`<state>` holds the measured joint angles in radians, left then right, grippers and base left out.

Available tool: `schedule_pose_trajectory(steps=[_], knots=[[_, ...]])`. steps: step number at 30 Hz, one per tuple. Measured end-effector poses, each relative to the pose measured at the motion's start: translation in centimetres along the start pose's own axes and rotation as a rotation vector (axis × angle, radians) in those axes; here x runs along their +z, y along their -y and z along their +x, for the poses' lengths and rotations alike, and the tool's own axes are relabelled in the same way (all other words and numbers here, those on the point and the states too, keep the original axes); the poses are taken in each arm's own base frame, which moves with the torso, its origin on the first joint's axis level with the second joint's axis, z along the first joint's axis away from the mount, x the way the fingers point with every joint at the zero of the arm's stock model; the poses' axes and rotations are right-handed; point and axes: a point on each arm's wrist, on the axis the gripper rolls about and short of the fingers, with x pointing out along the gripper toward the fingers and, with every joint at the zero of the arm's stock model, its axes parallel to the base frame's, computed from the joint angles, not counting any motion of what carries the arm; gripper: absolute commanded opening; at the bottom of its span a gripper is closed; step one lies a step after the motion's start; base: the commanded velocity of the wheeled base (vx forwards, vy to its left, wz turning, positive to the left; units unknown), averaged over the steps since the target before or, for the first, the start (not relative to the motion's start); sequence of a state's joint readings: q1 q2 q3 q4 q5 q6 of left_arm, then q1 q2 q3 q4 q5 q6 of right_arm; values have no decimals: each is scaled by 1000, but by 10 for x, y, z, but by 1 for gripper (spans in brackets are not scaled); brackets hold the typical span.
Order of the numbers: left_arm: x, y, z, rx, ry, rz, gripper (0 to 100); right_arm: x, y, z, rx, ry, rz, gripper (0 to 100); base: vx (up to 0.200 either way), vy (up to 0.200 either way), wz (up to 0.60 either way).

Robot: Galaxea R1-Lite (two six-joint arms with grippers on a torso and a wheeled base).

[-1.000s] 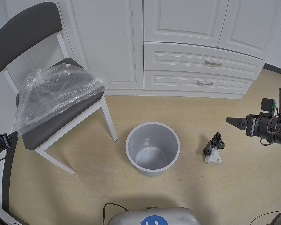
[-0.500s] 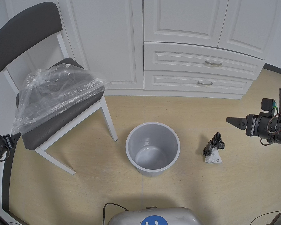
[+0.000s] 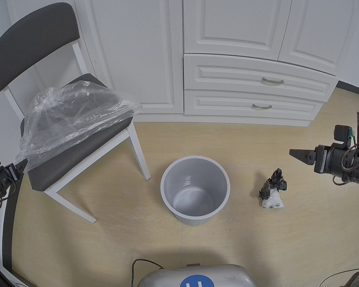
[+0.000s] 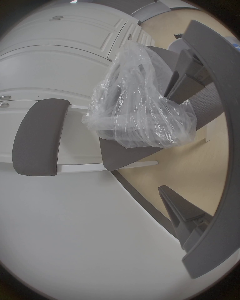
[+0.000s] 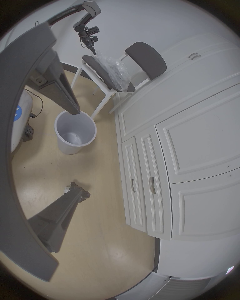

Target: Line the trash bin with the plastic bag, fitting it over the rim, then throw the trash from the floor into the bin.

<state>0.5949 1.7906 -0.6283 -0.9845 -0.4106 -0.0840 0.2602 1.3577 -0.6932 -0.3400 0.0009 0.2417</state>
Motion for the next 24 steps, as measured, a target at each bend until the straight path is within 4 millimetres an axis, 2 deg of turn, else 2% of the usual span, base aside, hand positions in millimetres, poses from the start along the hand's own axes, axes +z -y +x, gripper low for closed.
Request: schedule_pose_trajectory(steps=[9,19,24], knots=[[-4,-1,9,-13,5,-2,100,0,0,0,1,1,0,100,0,0,0],[-8,-6,21,-35,128,18,100,1,0,-2,2,7,-1,100,0,0,0],[-7,-7,24,-124,250,33,100,1,0,-3,3,9,-1,100,0,0,0]])
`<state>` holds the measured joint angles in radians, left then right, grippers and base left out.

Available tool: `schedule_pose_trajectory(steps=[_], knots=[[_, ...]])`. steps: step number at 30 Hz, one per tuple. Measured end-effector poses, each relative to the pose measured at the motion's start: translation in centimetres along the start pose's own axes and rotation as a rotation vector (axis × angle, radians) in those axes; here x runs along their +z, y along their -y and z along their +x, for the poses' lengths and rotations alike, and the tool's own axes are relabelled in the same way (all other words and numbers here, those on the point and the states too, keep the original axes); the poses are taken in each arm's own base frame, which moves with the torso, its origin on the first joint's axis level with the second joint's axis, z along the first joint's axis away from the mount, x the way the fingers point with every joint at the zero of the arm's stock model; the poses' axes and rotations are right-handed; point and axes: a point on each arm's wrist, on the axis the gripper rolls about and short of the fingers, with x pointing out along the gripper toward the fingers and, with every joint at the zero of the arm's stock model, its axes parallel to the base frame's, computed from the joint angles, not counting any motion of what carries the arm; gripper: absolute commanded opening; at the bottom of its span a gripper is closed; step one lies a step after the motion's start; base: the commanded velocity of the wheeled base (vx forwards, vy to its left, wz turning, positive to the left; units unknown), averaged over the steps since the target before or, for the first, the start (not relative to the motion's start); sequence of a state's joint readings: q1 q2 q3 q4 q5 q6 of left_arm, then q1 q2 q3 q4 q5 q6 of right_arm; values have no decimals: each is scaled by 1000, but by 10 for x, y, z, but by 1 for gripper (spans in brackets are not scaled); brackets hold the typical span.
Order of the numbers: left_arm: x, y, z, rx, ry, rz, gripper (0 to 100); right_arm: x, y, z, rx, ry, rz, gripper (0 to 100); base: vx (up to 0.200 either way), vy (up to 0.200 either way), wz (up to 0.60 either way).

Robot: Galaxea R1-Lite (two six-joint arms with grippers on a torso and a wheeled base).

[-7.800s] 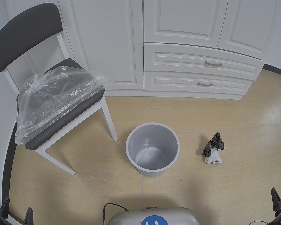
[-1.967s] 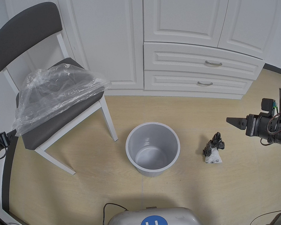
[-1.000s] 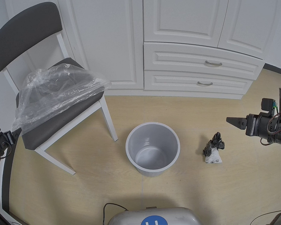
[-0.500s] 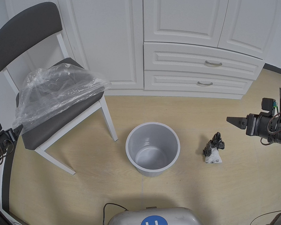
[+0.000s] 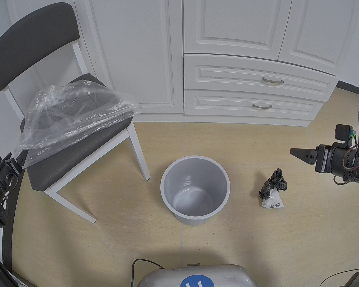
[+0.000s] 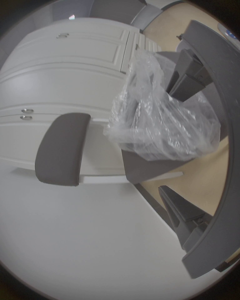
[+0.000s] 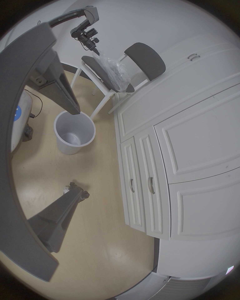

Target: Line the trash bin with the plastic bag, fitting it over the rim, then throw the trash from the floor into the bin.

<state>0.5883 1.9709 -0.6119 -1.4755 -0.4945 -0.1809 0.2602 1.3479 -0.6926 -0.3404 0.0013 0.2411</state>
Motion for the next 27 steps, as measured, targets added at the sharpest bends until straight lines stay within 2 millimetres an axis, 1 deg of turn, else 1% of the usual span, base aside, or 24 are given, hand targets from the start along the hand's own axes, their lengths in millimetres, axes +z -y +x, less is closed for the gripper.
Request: schedule_pose_trajectory(steps=[3,5,8,19,20,27], knots=[[-8,-2,-2,-76,-11,-26,100,0,0,0,1,2,0,100,0,0,0],[-16,-5,-4,-84,-40,-57,100,0,0,0,1,4,0,100,0,0,0],[-22,-8,-5,-80,-59,-72,100,1,0,-1,1,6,0,100,0,0,0],[-28,-12,-4,-73,-71,-81,100,0,0,-1,4,5,-2,100,0,0,0],[-28,-12,-4,-73,-71,-81,0,0,0,-1,4,5,-2,100,0,0,0],[-28,-12,-3,-74,-69,-80,0,0,0,-1,4,4,-2,100,0,0,0]])
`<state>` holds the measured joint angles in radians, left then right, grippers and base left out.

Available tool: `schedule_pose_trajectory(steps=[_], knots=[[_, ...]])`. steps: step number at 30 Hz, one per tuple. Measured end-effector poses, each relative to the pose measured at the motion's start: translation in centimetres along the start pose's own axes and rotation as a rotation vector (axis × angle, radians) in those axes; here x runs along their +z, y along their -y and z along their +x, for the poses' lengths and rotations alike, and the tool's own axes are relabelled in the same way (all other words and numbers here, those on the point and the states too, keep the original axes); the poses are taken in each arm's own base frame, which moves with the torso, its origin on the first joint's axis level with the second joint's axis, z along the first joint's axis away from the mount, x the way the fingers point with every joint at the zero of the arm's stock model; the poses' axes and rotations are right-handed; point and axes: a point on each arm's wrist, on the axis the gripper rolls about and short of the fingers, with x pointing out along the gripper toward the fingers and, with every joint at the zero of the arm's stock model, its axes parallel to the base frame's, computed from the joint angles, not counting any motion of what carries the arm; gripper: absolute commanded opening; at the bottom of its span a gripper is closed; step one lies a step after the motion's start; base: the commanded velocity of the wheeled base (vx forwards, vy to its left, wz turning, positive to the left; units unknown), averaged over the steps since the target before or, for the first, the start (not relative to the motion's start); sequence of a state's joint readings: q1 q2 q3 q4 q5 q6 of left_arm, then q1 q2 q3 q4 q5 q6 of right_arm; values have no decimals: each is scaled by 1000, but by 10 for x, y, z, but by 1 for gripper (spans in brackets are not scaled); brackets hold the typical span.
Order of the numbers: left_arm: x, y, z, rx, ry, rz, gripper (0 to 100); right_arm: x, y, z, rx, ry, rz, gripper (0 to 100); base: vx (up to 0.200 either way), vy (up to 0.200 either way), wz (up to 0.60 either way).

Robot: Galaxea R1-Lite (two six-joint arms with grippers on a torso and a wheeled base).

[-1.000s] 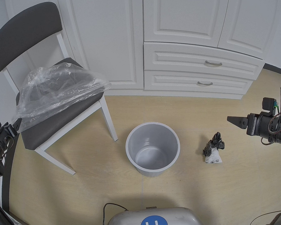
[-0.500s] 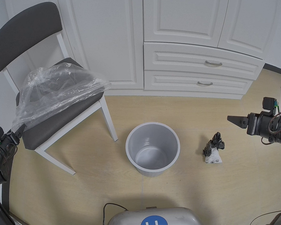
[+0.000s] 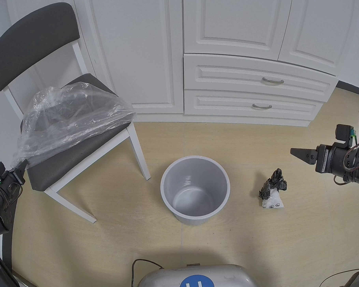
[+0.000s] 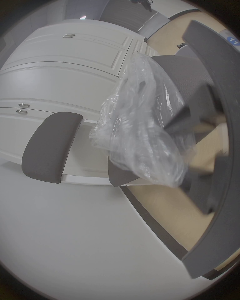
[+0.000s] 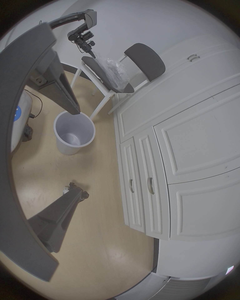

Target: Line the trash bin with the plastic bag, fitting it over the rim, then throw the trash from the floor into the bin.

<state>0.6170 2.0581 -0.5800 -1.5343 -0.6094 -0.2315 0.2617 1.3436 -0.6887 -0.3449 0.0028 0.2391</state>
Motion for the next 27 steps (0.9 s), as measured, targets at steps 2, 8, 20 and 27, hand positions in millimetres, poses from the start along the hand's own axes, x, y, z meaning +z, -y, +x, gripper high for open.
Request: schedule_pose_trajectory(steps=[2,8,20,27], knots=[[0,0,0,0,-2,-1,0,0,0,0,0,-1,0,100,0,0,0],[2,2,-2,-2,1,1,0,-1,0,0,2,-2,-2,100,0,0,0],[24,32,-18,-34,42,47,0,-9,-6,-16,48,82,-141,100,0,0,0],[43,65,-33,-77,91,84,0,-13,-15,-36,72,103,-201,100,0,0,0]])
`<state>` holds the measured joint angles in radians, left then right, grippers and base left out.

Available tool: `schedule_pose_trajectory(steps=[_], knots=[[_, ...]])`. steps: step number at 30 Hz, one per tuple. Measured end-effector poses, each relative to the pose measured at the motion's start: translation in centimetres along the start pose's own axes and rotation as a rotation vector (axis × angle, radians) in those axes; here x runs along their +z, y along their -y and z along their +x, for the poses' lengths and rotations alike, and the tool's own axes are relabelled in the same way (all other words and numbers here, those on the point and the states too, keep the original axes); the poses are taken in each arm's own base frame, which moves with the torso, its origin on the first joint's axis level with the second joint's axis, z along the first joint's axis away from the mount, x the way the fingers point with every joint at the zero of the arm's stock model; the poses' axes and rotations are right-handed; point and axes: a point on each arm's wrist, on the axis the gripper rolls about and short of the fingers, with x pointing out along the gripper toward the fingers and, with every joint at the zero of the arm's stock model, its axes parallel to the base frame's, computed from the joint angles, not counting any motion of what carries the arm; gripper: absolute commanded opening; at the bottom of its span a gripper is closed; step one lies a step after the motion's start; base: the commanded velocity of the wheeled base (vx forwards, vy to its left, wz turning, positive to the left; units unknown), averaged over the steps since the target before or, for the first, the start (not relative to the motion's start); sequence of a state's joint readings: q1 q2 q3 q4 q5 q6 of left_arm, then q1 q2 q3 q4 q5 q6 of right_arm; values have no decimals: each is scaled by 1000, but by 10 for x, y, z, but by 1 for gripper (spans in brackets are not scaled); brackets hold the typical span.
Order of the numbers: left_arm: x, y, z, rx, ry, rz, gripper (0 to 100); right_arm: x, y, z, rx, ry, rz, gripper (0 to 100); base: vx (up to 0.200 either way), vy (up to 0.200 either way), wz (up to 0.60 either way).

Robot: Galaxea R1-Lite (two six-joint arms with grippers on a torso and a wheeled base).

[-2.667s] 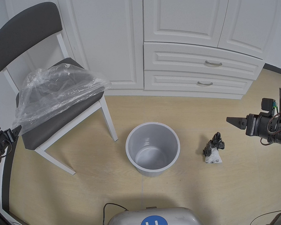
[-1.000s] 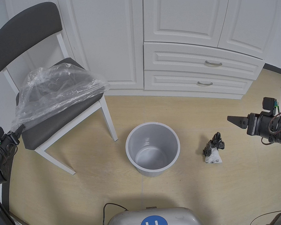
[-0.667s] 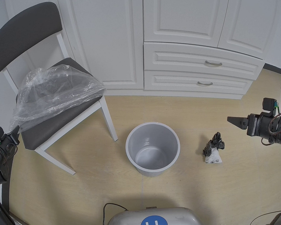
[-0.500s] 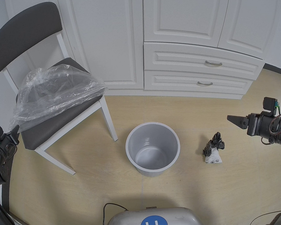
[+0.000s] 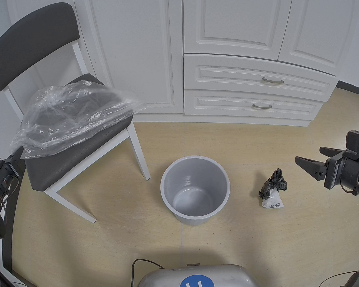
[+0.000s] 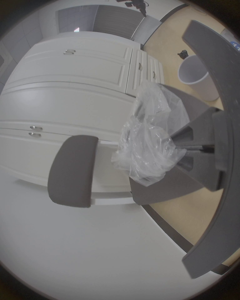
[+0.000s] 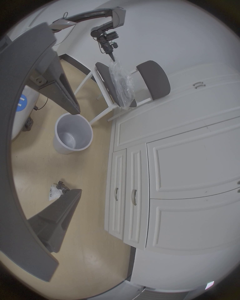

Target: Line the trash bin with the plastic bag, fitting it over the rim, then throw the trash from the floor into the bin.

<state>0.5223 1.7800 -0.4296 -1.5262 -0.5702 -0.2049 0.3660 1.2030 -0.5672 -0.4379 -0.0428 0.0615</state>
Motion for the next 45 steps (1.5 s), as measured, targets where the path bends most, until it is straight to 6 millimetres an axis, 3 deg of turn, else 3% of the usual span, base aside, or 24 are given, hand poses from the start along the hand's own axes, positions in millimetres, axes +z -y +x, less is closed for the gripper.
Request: schedule_pose_trajectory(steps=[7,19,25,35,45], knots=[[17,36,-18,-75,16,6,0,2,-8,-11,-5,18,-36,100,0,0,0],[34,69,-42,-89,-250,-150,0,3,-19,-16,11,26,-53,100,0,0,0],[69,95,-52,-170,-232,-138,0,0,-27,-15,14,16,-65,100,0,0,0],[148,149,-46,-437,-106,-86,0,-8,-36,-10,31,-20,-83,100,0,0,0],[176,179,-33,-605,-67,-56,0,-24,-49,2,76,-97,-99,100,0,0,0]])
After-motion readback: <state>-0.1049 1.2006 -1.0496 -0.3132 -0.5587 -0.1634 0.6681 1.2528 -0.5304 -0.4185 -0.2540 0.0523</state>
